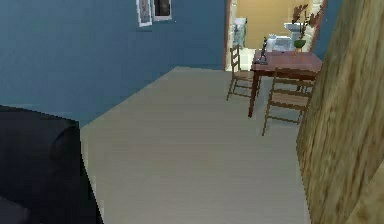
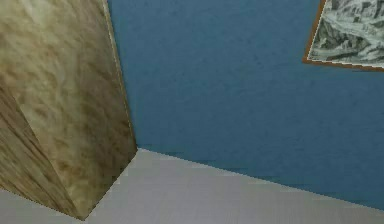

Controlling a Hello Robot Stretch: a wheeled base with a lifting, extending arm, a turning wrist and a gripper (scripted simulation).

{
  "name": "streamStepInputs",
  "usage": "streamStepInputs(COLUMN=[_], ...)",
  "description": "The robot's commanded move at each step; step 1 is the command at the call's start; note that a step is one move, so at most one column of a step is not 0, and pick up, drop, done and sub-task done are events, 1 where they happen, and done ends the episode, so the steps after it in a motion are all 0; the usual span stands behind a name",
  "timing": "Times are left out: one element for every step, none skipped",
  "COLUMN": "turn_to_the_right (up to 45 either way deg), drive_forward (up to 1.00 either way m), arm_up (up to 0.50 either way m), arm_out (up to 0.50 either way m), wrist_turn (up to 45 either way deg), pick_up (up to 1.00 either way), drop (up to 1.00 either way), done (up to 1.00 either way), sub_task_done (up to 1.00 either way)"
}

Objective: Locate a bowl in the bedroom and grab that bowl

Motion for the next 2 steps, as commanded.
streamStepInputs(turn_to_the_right=[3.0,0.0], drive_forward=[0.00,0.90], arm_up=[0.00,0.00], arm_out=[0.00,0.00], wrist_turn=[0.0,0.0], pick_up=[0.00,0.00], drop=[0.00,0.00], done=[0.00,0.00], sub_task_done=[0.00,0.00])
